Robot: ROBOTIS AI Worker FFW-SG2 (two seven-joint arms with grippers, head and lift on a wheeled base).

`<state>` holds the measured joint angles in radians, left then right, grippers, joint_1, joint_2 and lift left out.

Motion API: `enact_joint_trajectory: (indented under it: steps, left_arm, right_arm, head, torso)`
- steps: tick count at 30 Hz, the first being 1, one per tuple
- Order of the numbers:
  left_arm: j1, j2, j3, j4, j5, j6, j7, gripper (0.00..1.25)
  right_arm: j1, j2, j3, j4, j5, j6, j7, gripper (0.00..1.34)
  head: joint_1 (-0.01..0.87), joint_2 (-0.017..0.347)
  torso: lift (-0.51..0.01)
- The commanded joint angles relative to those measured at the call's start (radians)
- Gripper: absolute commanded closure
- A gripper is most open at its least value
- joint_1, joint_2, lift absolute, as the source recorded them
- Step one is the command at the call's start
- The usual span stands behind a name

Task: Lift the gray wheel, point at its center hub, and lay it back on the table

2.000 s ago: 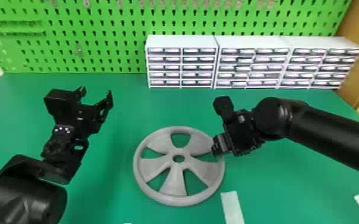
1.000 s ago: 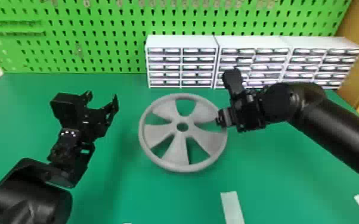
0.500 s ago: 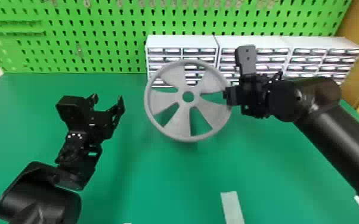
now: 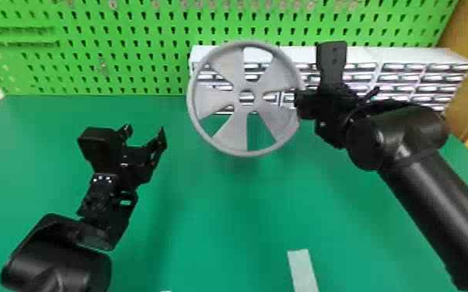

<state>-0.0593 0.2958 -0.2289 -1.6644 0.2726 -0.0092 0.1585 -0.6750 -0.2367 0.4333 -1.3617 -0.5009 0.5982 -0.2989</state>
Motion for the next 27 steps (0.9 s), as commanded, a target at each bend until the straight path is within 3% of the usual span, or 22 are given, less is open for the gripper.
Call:
enact_joint_trajectory:
  steps: [1,10,19,27]
  left_arm:
    - [0.004,-0.020,0.014,0.000,-0.010,0.000,-0.011,0.52]
    - [0.010,-0.055,0.045,0.000,-0.036,0.000,-0.040,0.52]
    - [0.010,-0.075,0.046,0.009,-0.043,0.000,-0.048,0.52]
    - [0.009,-0.090,0.052,0.014,-0.052,0.000,-0.060,0.52]
  right_arm:
    - [0.018,0.027,-0.038,-0.004,0.084,-0.067,0.014,1.26]
    - [0.041,0.047,-0.033,-0.013,0.234,-0.216,0.033,1.26]
    - [0.081,0.076,-0.027,0.047,0.274,-0.485,0.033,1.26]
    - [0.097,0.086,-0.013,0.115,0.292,-0.647,0.033,1.26]
  head:
    - [0.692,0.048]
    - [0.692,0.048]
    - [0.692,0.048]
    - [0.692,0.048]
  torso:
    - [-0.096]
    - [-0.096]
    - [-0.096]
    - [-0.096]
